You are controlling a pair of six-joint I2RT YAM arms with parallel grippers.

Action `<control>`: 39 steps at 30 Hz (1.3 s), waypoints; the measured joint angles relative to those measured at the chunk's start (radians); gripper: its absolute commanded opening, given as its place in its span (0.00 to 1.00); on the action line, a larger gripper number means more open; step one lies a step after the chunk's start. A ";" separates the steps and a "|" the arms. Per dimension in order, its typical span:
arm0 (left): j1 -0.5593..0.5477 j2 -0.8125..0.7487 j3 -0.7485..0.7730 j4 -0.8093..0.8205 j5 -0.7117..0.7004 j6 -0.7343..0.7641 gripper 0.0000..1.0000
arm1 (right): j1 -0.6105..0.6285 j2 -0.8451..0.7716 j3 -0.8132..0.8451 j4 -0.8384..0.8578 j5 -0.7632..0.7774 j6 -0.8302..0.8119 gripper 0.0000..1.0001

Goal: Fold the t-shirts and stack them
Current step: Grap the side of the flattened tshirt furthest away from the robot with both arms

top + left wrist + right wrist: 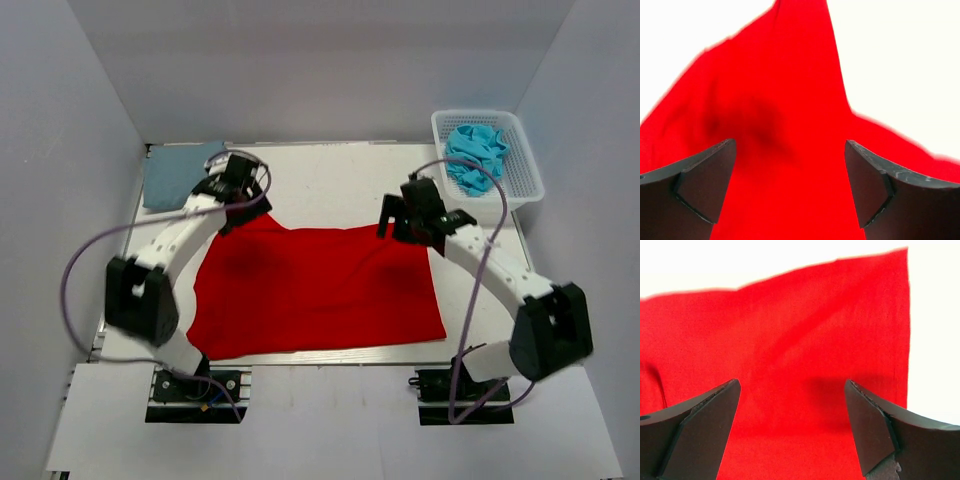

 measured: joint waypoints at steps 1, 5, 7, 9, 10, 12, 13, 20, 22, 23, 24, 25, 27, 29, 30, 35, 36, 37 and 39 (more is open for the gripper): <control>0.008 0.084 0.063 0.008 -0.032 0.013 0.99 | -0.003 0.042 0.045 0.003 0.026 -0.001 0.90; 0.055 0.350 0.250 0.052 -0.103 0.069 0.99 | -0.018 0.183 0.195 -0.020 0.105 0.000 0.90; 0.082 0.439 0.314 0.053 -0.121 0.094 0.97 | -0.029 0.245 0.250 -0.028 0.130 -0.001 0.90; 0.116 0.533 0.401 0.048 -0.141 0.112 0.96 | -0.047 0.306 0.296 -0.045 0.145 -0.002 0.90; 0.130 0.574 0.445 0.051 -0.146 0.121 0.94 | -0.057 0.332 0.311 -0.049 0.152 -0.003 0.90; 0.153 0.637 0.511 0.070 -0.153 0.139 0.94 | -0.077 0.376 0.333 -0.060 0.159 -0.005 0.90; 0.168 0.658 0.530 0.081 -0.154 0.148 0.93 | -0.087 0.394 0.342 -0.067 0.160 -0.007 0.90; 0.190 0.697 0.534 0.185 -0.105 0.206 0.79 | -0.129 0.496 0.400 -0.077 0.158 -0.027 0.90; 0.189 0.702 0.525 0.225 -0.072 0.213 0.69 | -0.134 0.529 0.429 -0.079 0.158 -0.039 0.90; 0.188 0.702 0.516 0.241 -0.058 0.214 0.66 | -0.137 0.545 0.443 -0.079 0.158 -0.042 0.90; 0.187 0.702 0.505 0.257 -0.043 0.218 0.56 | -0.141 0.561 0.459 -0.077 0.159 -0.045 0.90; 0.186 0.702 0.495 0.269 -0.030 0.217 0.51 | -0.143 0.573 0.471 -0.075 0.158 -0.045 0.90; 0.184 0.703 0.482 0.281 -0.012 0.221 0.37 | -0.146 0.590 0.485 -0.072 0.156 -0.045 0.90; 0.183 0.705 0.478 0.286 0.002 0.220 0.18 | -0.152 0.605 0.497 -0.073 0.153 -0.045 0.90; 0.183 0.705 0.477 0.286 0.005 0.219 0.00 | -0.156 0.617 0.509 -0.074 0.152 -0.044 0.90; 0.183 0.704 0.466 0.294 0.008 0.222 0.00 | -0.164 0.677 0.558 -0.072 0.156 -0.029 0.90; 0.183 0.703 0.457 0.299 0.009 0.222 0.00 | -0.166 0.683 0.559 -0.073 0.161 -0.021 0.90; 0.183 0.701 0.441 0.311 0.010 0.222 0.00 | -0.168 0.687 0.559 -0.075 0.164 -0.013 0.90; 0.183 0.682 0.393 0.350 0.016 0.225 0.00 | -0.170 0.690 0.557 -0.079 0.177 0.002 0.90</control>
